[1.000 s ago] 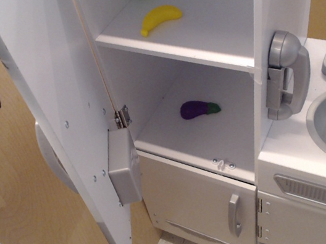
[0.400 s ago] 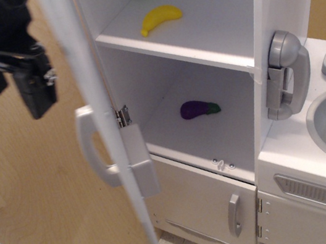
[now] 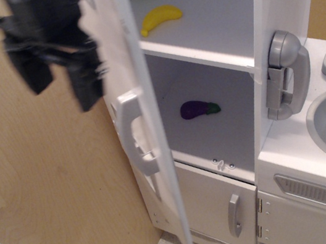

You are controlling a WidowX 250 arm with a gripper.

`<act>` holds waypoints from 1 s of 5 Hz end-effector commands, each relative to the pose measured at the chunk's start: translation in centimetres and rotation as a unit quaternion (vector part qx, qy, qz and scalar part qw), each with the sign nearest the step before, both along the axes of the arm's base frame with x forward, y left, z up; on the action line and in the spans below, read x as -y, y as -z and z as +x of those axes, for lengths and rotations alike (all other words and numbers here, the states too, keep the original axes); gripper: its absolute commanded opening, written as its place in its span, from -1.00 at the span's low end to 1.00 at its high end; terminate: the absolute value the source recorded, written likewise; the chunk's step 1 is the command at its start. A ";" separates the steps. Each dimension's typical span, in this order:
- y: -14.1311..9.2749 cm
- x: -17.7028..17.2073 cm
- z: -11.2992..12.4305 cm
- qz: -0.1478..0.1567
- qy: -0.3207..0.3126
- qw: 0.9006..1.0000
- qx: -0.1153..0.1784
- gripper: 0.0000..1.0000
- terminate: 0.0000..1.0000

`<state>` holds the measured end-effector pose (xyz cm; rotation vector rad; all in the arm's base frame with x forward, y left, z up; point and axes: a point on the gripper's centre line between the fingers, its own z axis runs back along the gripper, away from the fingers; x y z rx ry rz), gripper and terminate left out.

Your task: Close fridge

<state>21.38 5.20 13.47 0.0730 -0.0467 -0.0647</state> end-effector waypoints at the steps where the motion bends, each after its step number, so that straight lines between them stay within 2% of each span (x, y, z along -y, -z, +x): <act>1: -0.4 1.4 6.4 -0.009 -0.041 0.998 0.045 1.00 -1.00; 3: -0.8 1.8 7.2 -0.015 -0.056 0.996 0.071 1.00 -1.00; 4: -1.6 1.6 9.6 -0.025 -0.070 0.990 0.122 1.00 -1.00; 5: -2.3 1.3 11.5 -0.041 -0.099 0.984 0.145 1.00 -1.00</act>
